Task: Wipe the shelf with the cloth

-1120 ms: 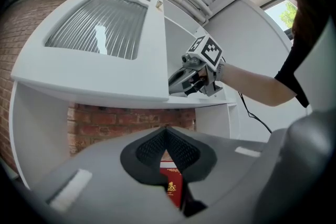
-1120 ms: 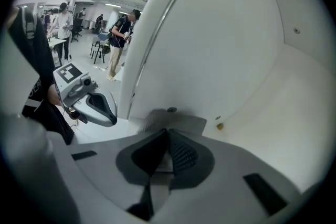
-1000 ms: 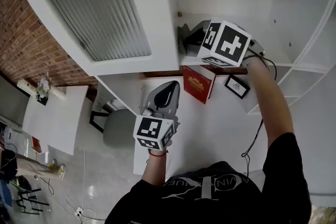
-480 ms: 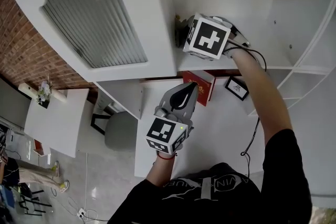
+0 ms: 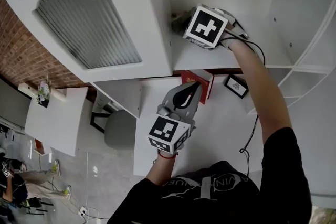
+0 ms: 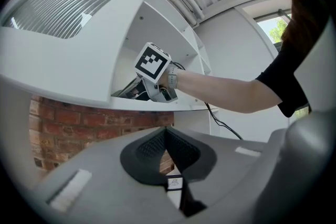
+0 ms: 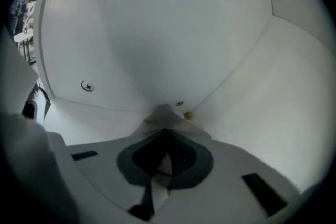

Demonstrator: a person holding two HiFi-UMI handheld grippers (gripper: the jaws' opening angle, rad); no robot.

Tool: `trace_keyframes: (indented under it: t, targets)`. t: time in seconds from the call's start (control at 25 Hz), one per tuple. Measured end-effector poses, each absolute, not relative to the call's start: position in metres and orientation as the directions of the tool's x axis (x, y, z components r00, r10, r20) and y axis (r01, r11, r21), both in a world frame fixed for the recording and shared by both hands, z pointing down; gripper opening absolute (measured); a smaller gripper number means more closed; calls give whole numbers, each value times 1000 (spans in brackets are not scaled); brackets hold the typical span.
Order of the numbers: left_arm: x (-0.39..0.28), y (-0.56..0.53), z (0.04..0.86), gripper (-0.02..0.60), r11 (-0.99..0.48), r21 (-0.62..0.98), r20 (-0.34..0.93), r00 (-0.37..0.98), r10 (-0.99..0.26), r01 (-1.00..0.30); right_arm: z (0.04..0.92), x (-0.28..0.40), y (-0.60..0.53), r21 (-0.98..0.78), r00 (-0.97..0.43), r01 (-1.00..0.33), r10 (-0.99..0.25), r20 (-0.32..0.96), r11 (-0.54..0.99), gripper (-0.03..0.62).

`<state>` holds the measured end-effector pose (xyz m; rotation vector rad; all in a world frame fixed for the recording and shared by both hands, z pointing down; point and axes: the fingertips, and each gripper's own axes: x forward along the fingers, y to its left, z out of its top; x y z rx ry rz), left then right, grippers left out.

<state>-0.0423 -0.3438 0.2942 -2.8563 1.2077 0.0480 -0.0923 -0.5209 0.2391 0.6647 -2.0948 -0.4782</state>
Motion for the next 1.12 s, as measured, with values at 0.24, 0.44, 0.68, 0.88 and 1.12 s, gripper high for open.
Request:
trace_keyframes:
  t: [0.24,0.44,0.68,0.88,1.12]
  targets:
    - [-37,-342,293,9,-703,-27,-42,703,-710,-711,238,-60,-532,533,-443,-345,-634,633,773,12]
    - [-34,-339,294,9,-709,-27,-45,709,-704,-705,240,-19,-539,544,-367,-399,-672,643,738,12]
    - [-26,-333,290,9,-724,-32,-50,724,-688,-689,237,34,-544,528,-290,-506,-711,641,682,12]
    - [-16,-327,289,9,-744,-35,-56,744,-666,-668,238,82,-541,502,-224,-602,-735,640,620,12]
    - [-4,-321,287,9,-767,-35,-61,767,-639,-641,236,138,-534,510,-95,-679,-752,652,528,12]
